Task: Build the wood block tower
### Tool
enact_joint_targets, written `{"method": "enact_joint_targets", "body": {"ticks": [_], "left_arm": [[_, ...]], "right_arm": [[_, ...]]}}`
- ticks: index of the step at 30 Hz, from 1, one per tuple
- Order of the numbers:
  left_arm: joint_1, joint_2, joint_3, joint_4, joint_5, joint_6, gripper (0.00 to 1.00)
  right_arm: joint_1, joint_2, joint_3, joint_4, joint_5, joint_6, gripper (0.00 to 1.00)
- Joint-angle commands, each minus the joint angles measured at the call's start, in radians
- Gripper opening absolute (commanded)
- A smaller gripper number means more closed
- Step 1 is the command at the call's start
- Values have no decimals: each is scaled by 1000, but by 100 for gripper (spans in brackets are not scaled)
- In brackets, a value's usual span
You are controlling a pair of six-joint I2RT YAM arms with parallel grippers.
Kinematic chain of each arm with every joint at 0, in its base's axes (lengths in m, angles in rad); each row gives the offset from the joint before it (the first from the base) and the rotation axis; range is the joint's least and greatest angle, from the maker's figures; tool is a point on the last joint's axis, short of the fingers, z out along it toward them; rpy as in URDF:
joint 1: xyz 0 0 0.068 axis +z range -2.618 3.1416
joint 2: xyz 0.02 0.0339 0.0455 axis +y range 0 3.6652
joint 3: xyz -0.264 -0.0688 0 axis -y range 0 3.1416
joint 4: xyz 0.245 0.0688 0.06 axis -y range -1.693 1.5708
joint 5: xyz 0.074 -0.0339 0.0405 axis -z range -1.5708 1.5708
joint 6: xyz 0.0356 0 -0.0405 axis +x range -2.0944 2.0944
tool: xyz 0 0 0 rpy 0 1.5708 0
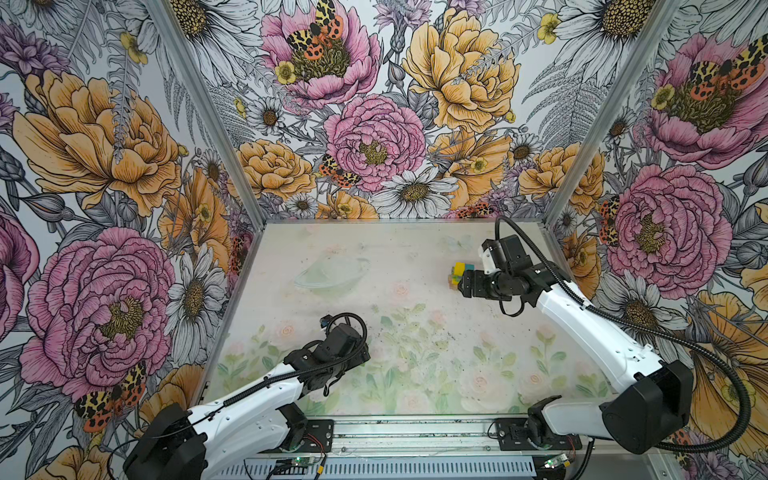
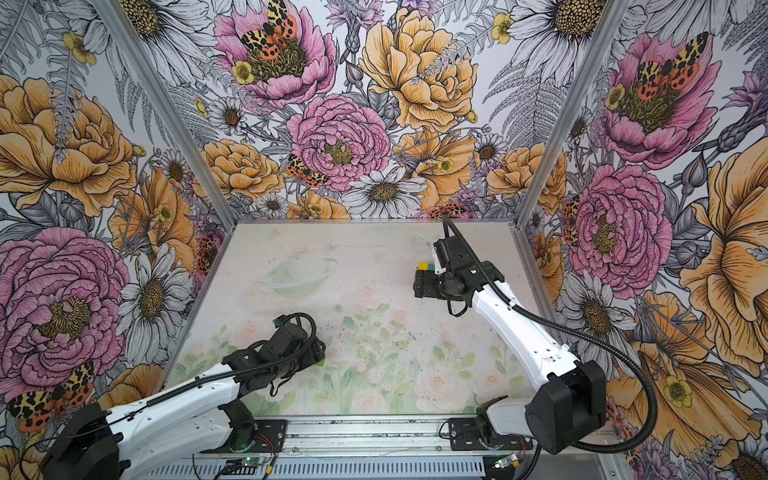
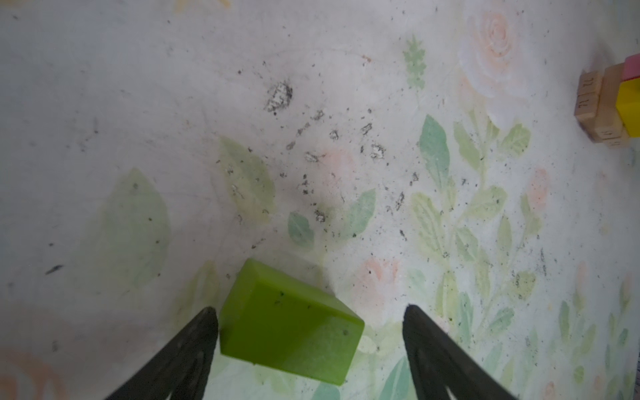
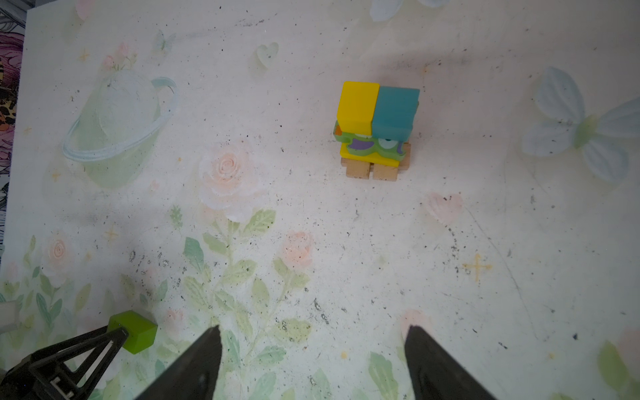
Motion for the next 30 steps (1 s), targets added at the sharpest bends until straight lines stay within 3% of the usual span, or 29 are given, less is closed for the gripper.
{"method": "enact_joint_targets", "body": {"ticks": [1,11,17,20,24,27,30], "left_arm": [[-25,15,2,64,27,9,84],[-135,85,36,119,-9,-36,81],[-117,-15,119,-114,-148,9,86],[27,-146,140,-257,-165,77,87],[279,-268,147,-275,-45,204,87],[430,-253,162,-267,53,279,87],[505,-196,156,-199,145,299,87]], "right_arm": [[12,-35,-4,-13,21,15,85],[16,-49,-11,-28,32,16,85],[72,-48,-11,-52,60,50,86],[134,-37,-21,-50,83,73,86],[248,0,-31,-31,108,132,85],[370,46,-35,21,123,207,85],[510,121,-23,86,139,284,84]]}}
